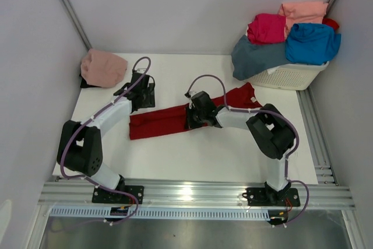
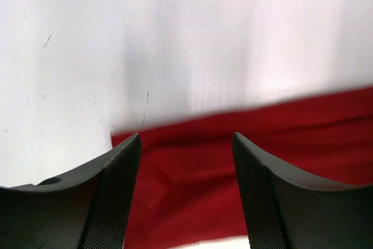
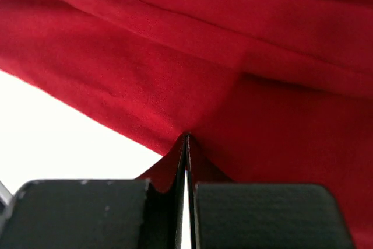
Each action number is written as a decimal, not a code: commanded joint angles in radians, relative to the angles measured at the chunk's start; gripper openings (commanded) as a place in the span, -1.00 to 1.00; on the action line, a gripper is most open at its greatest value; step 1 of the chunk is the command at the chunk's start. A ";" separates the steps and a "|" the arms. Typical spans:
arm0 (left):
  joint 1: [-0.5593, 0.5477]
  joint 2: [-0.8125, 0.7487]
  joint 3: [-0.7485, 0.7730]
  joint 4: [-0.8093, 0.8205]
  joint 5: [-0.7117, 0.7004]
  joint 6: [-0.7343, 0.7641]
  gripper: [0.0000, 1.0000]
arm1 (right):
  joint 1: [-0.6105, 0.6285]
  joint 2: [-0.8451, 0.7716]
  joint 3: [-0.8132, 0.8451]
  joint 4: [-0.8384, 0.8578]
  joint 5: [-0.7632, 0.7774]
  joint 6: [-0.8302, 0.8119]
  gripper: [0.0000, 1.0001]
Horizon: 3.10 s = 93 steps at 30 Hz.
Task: Fold and stack the t-shirts
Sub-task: Rotate the tshirt 90 degrees
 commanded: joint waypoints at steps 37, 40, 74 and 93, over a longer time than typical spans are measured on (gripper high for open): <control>-0.322 -0.582 -0.466 -0.183 0.046 -0.404 0.15 | 0.019 -0.279 -0.091 -0.171 0.110 0.008 -0.35; -0.359 -0.585 -0.467 -0.203 0.038 -0.418 0.14 | 0.019 -0.273 -0.091 -0.171 0.111 0.015 -0.36; -0.422 -0.390 -0.344 -0.397 -0.146 -0.545 -0.97 | 0.049 -0.344 -0.225 -0.171 0.148 0.041 -0.48; -0.422 -0.309 -0.243 -0.519 -0.309 -0.598 0.01 | 0.050 -0.361 -0.240 -0.161 0.197 0.011 -0.52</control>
